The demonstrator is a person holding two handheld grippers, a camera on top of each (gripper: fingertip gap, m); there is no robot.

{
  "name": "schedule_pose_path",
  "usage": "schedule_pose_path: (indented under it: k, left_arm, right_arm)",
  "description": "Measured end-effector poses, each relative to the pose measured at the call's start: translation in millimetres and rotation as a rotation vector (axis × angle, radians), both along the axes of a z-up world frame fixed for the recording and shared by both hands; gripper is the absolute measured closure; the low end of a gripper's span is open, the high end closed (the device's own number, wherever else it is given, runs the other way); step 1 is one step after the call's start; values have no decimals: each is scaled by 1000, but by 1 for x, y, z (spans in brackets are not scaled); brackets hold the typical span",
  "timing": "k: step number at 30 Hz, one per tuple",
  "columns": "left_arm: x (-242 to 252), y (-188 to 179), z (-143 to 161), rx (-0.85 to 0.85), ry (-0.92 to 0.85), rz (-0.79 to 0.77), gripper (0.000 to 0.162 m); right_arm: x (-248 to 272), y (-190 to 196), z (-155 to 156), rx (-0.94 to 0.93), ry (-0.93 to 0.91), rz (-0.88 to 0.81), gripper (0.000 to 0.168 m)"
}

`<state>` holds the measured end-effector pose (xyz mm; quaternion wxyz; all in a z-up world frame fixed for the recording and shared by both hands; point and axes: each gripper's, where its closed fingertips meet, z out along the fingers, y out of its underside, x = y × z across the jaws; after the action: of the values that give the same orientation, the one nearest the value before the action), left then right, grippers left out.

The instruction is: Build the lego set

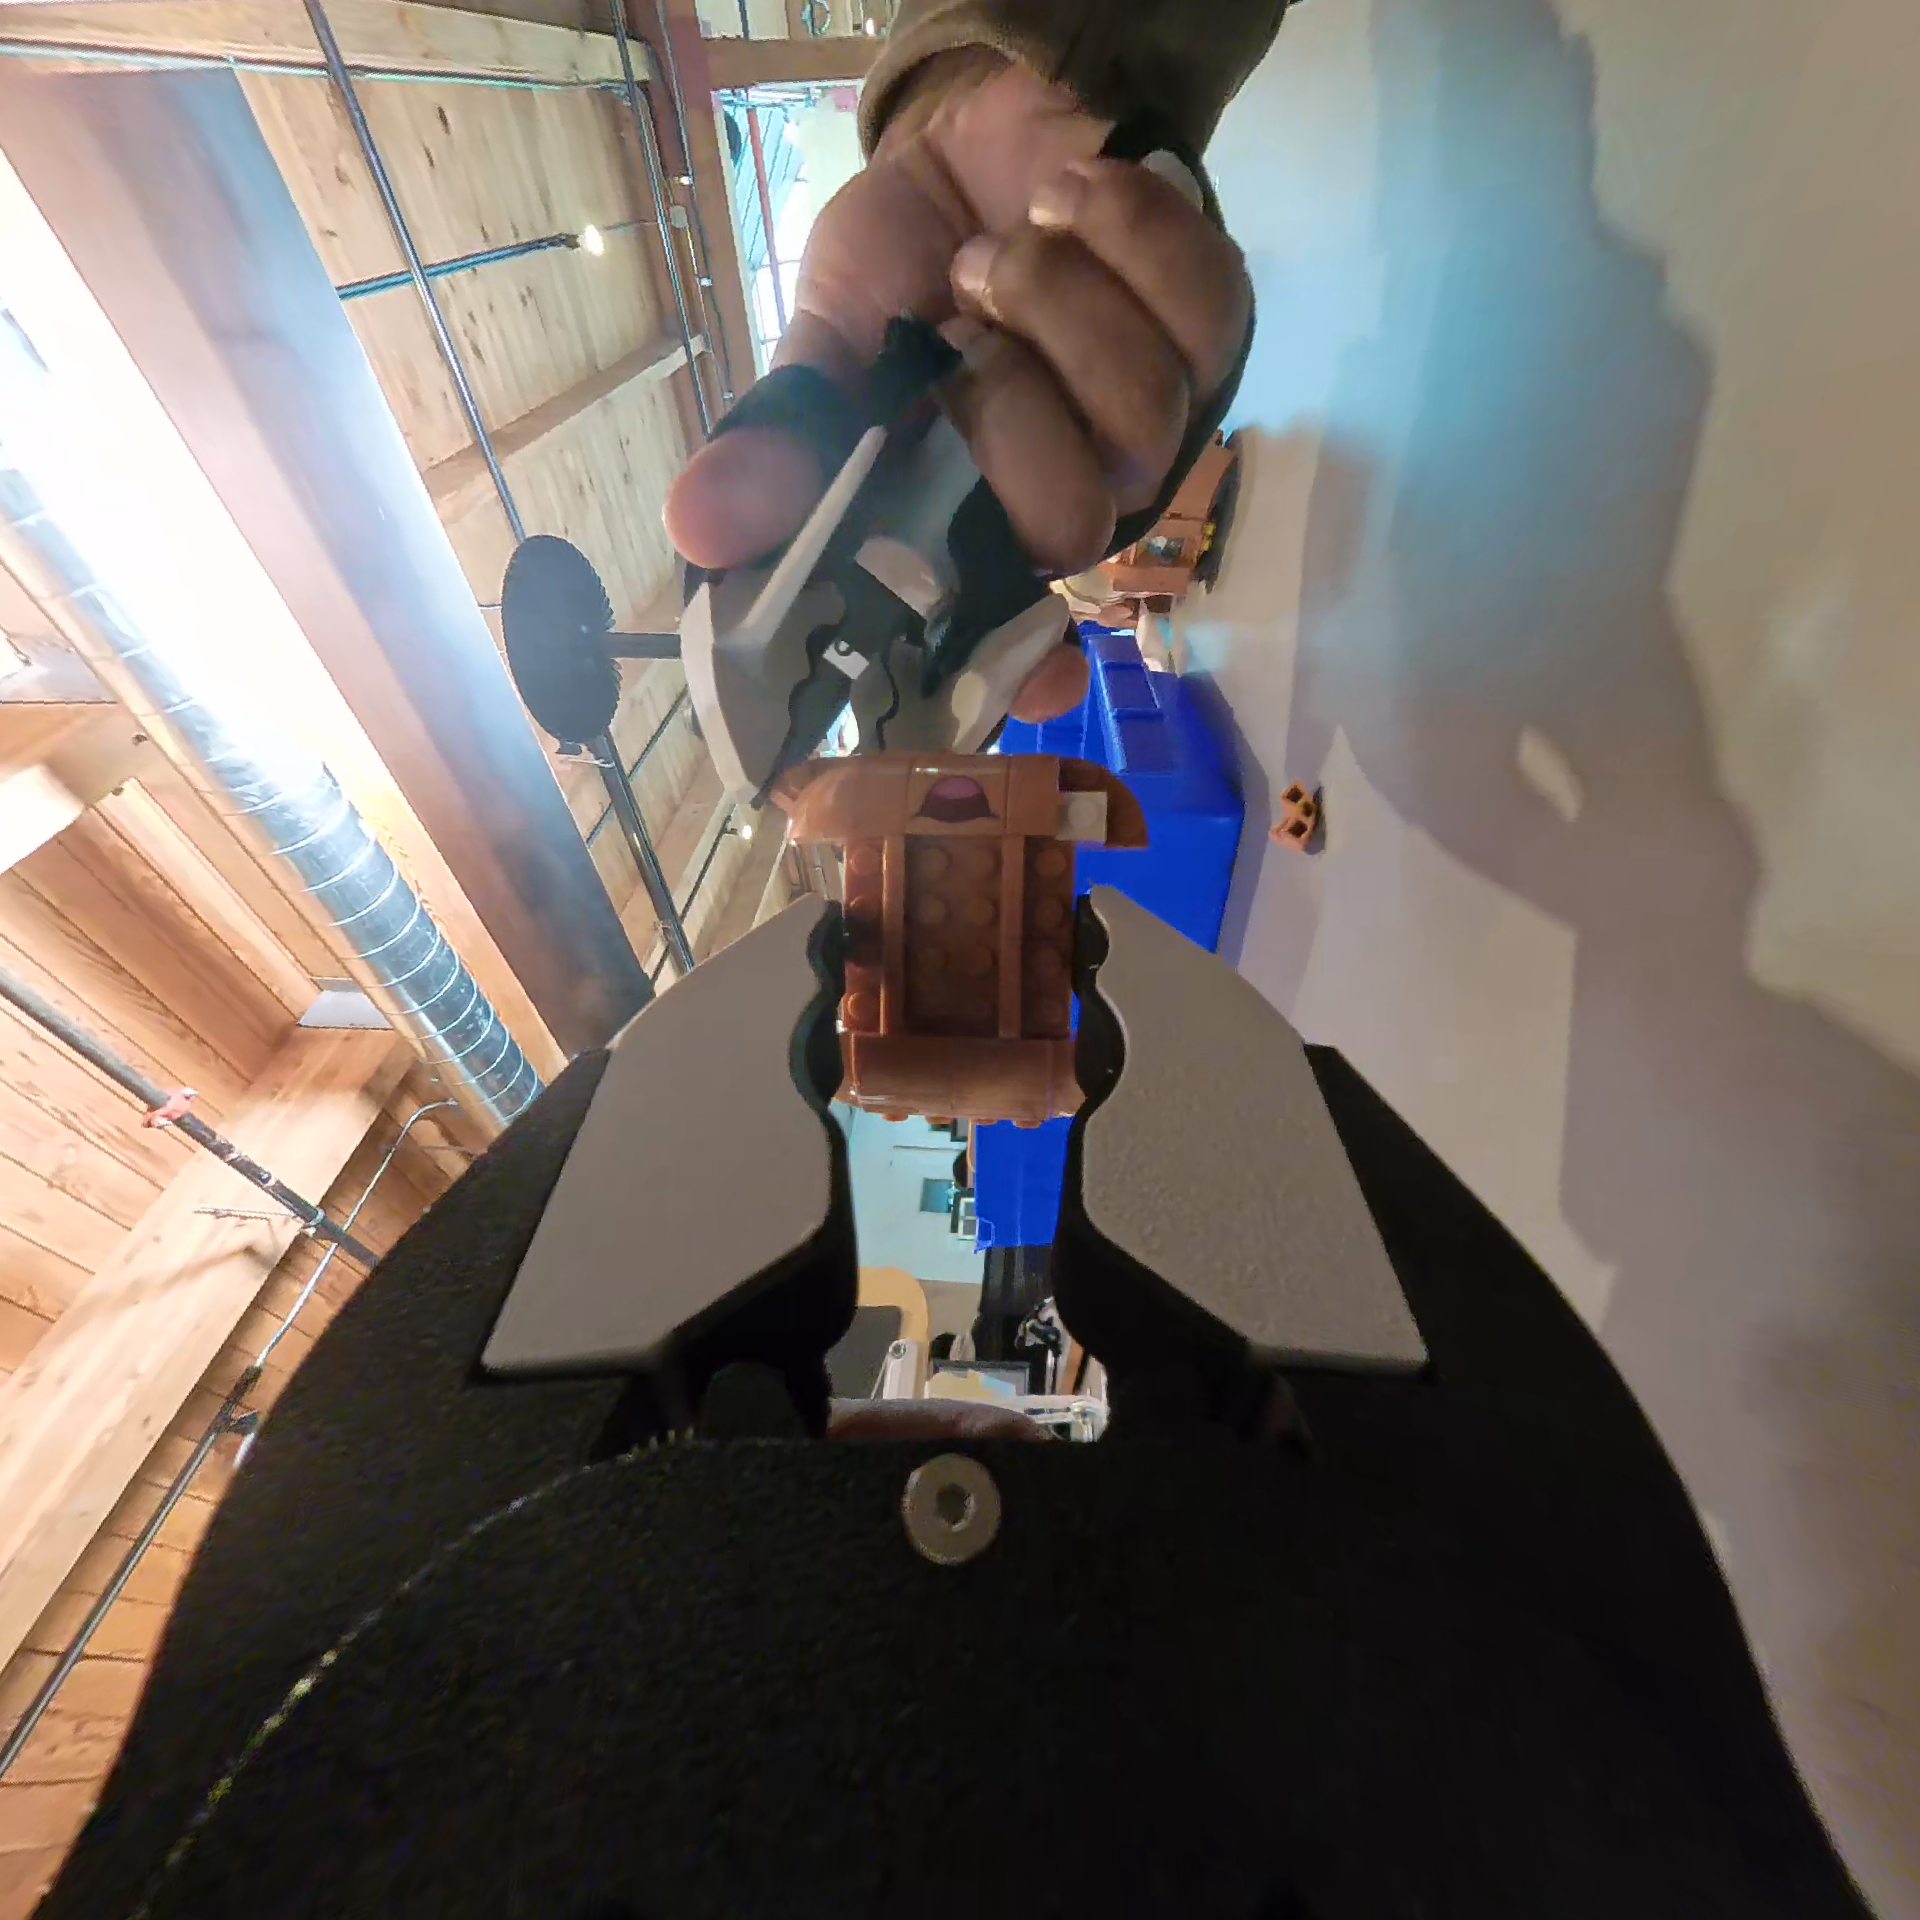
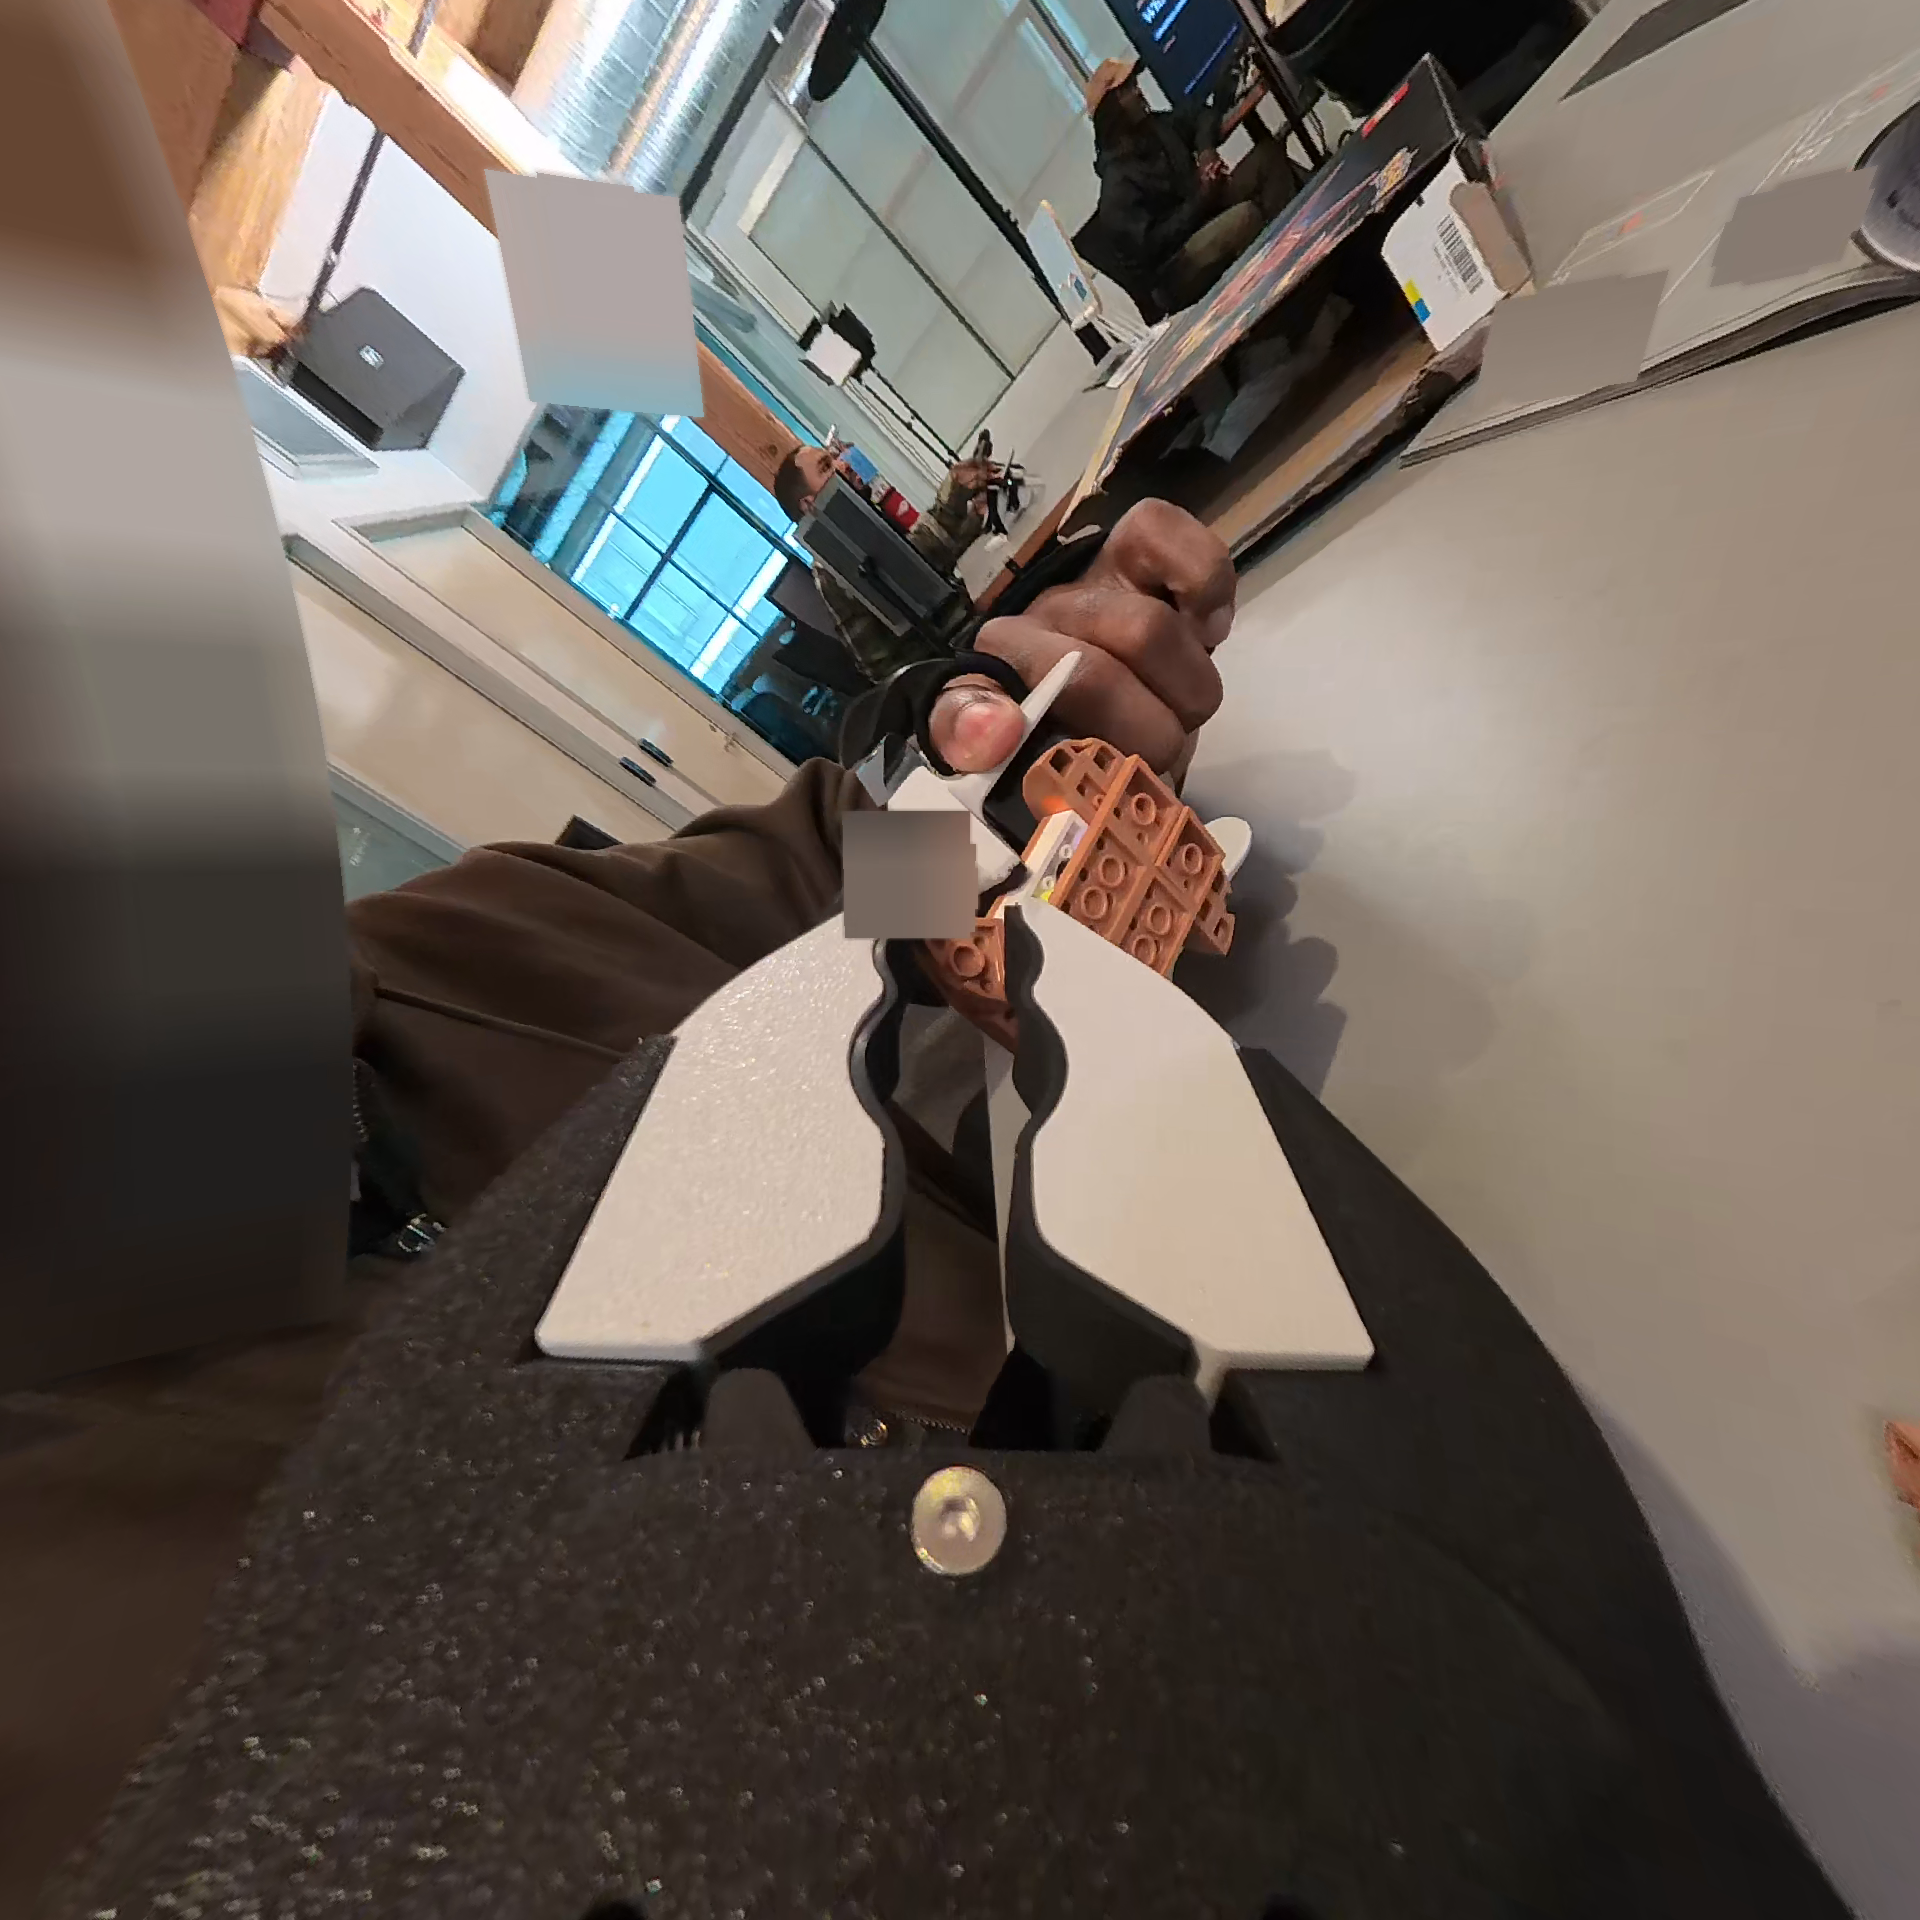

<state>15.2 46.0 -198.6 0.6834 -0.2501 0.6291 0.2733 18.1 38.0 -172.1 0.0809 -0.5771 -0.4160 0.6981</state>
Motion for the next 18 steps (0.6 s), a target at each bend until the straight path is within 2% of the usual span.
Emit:
schedule_pose_path:
  k: [6, 18]
  left_arm:
    - [-2, 3, 3, 18, -17, 22, 120]
    - [-5, 12, 5, 81, -4, 90, 120]
  right_arm:
    - [-2, 3, 2, -62, 29, -43, 151]
    - [-8, 15, 4, -163, 49, -260, 152]
